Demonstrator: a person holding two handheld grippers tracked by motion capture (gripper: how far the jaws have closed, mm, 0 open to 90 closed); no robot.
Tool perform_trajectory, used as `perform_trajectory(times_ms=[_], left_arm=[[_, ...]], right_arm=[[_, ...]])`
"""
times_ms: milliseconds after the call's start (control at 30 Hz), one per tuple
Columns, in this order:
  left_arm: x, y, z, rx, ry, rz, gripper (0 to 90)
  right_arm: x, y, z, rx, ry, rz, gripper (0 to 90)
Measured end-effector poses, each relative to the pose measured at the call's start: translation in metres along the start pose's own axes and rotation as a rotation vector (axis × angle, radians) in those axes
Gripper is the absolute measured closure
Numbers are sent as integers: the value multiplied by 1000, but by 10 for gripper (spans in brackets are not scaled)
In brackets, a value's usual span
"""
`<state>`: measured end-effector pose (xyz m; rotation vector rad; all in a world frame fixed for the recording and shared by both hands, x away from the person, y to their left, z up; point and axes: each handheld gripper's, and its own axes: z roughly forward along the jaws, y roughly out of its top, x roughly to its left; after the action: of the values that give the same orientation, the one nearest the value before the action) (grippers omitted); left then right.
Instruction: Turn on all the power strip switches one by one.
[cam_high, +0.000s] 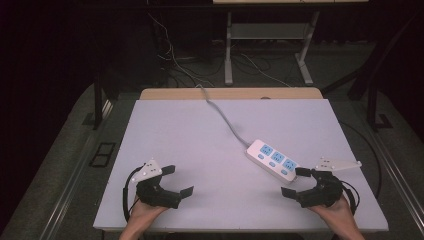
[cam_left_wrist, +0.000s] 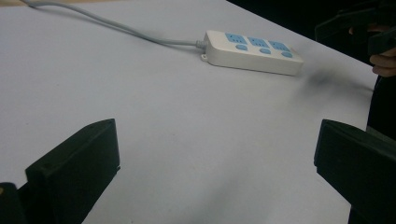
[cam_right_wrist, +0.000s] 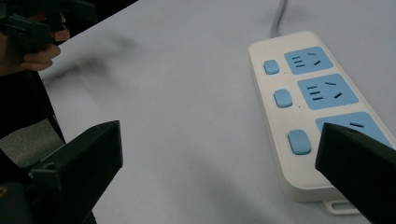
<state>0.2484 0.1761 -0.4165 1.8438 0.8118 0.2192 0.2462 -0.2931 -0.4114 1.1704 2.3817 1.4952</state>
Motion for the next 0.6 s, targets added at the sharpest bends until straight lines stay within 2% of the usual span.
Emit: perform_trajectory(times_ms=[300,600], left_arm=[[1,0,1,1,2,-2,0],[1,-1,0,0,3,-4,0]], right_arm=[[0,1,-1,27,7,13,5],[-2,8,-2,57,6,6,5]])
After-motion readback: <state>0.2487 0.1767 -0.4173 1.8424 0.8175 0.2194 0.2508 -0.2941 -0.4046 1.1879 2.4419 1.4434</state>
